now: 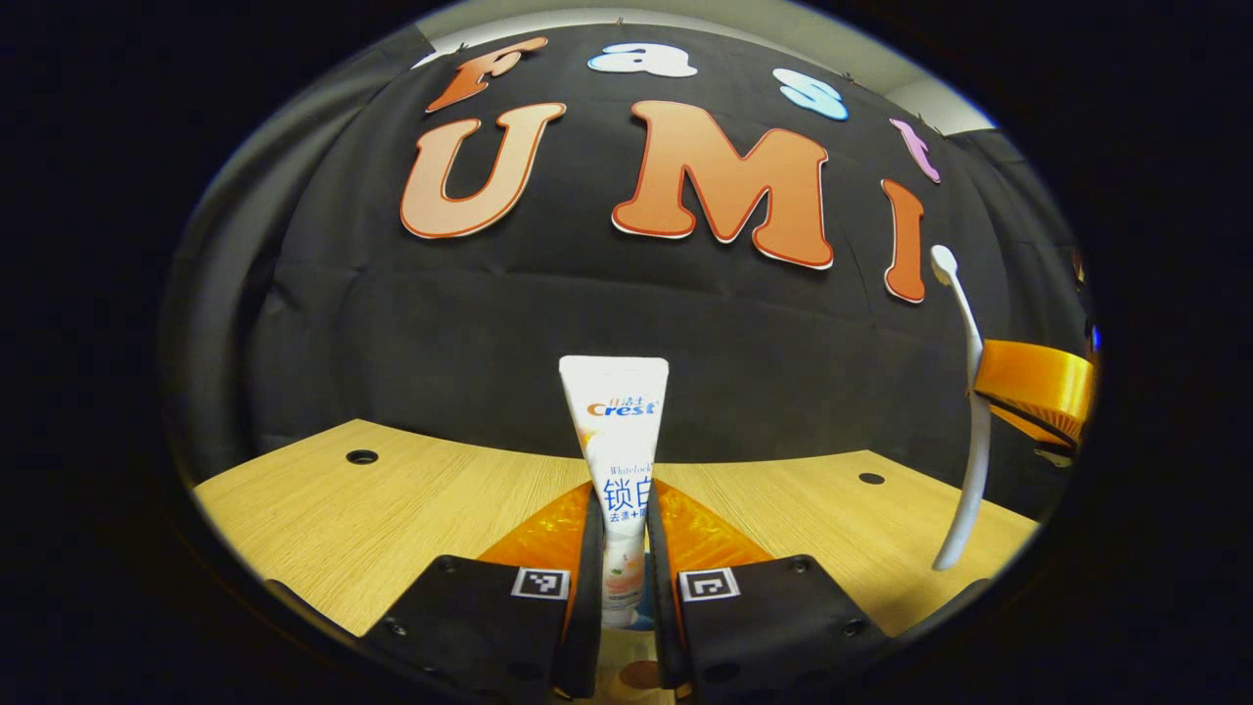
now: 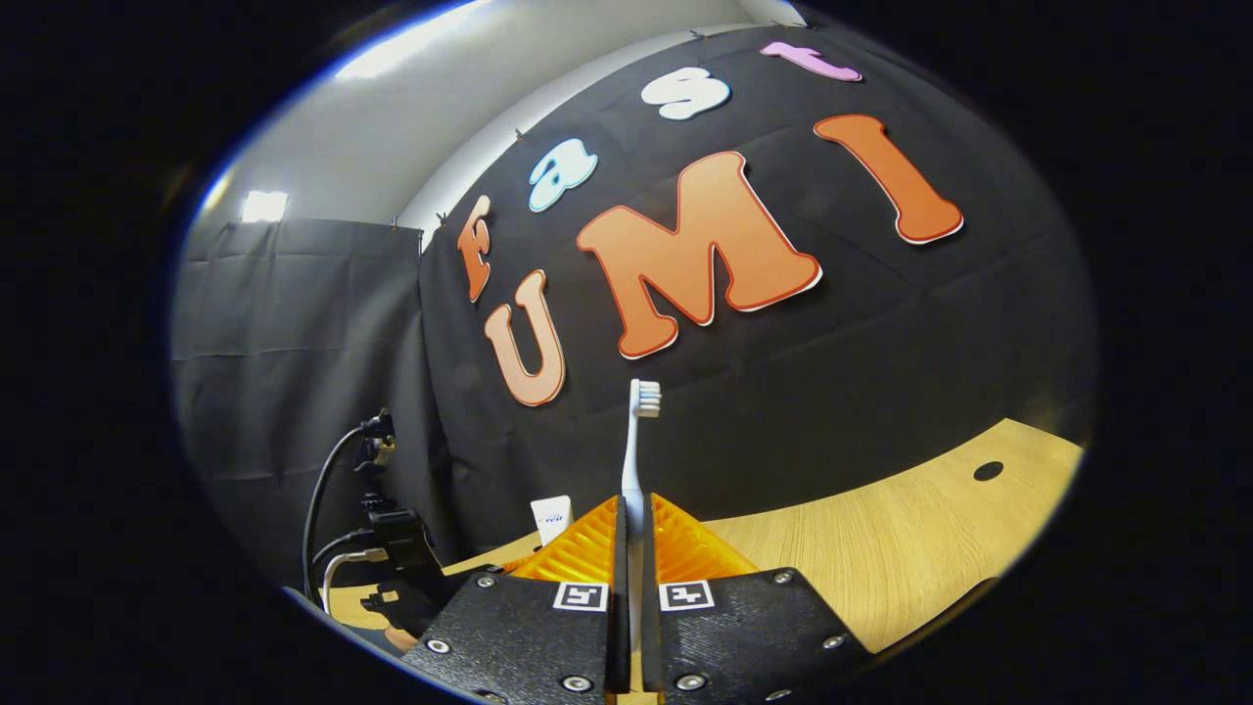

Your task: Put the toothbrush and toothpaste on the desktop into the cup, then pick up the cup and place it on the coaster on the desktop.

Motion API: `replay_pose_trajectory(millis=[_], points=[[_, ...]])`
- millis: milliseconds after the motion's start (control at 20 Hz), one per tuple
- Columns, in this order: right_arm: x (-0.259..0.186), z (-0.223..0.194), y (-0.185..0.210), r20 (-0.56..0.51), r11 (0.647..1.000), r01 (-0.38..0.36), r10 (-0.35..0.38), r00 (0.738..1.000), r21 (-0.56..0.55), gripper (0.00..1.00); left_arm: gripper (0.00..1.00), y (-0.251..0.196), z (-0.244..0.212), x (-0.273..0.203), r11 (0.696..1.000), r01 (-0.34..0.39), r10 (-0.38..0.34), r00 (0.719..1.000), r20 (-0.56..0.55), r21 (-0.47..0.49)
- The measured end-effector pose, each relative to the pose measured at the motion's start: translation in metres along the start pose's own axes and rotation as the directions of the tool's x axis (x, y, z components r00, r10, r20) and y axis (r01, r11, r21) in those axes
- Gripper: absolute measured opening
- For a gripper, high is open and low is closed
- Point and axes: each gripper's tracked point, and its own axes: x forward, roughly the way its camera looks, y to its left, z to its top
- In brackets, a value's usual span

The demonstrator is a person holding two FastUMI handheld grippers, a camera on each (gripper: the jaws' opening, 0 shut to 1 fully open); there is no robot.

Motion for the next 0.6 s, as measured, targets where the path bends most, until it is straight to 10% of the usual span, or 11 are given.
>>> replay_pose_trajectory(millis=[600], points=[[0.038,-0.011,0.026,0.066,0.999,-0.033,0.031,0.997,0.028,0.05,0.36,0.014,-0.027,-0.024,1.000,0.008,-0.007,0.995,-0.095,0.015]])
